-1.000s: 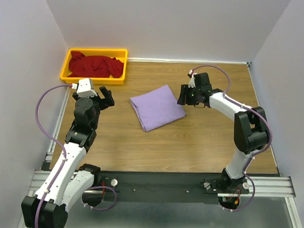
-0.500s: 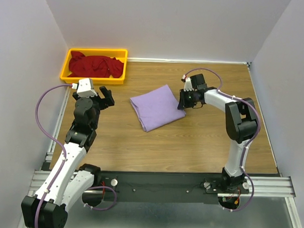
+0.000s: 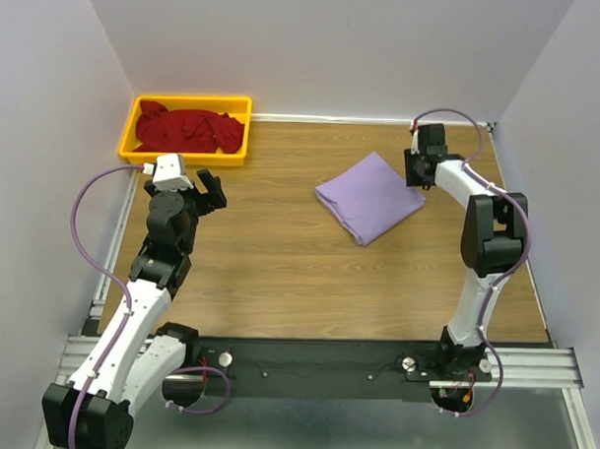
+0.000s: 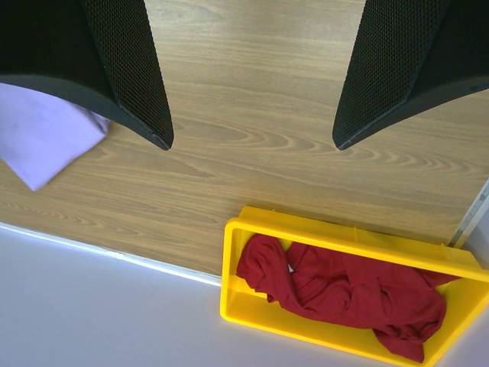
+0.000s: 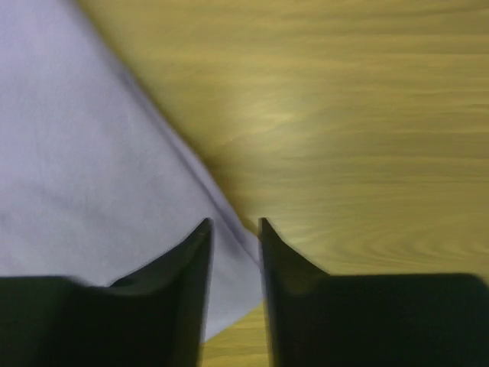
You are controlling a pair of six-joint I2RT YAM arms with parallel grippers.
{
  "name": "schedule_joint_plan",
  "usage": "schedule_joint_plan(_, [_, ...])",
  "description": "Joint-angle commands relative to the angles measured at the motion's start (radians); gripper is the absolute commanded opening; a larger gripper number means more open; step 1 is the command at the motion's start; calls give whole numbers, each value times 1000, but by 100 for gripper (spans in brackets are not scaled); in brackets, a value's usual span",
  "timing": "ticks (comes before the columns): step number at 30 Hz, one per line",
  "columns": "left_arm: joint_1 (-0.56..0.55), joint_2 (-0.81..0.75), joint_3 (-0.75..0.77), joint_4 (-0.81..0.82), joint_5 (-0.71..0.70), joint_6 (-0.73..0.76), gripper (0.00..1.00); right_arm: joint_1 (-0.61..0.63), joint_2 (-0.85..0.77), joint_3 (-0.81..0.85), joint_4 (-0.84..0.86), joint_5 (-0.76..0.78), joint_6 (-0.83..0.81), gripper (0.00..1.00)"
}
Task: Fold and stack the t-shirts
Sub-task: Neatly place the folded tshirt to the corner
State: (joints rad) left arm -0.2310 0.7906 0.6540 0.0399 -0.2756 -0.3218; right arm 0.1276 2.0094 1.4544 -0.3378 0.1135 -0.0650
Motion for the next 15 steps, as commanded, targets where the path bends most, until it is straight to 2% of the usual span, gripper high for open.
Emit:
schedule_joint_plan(1, [-4,9,-10,26,3,9,92,1,-33,90,-26,200,-50,51])
schedule_joint_plan(5, [-4,12,-11,25,3,9,92,52,-138,41,-27,45,-16,57])
schedule_joint_plan(6, [-4,12,-10,26,6,10,92,97,-155,6,-27,10,-9,65])
schedule_joint_plan(11, [-4,16,-8,26,19,7,92,276,-167,-51,-24,49,-15,66])
schedule_joint_plan(15, [-4,13,-10,25,21,7,92,397,-97,-34,-17,78,-16,66])
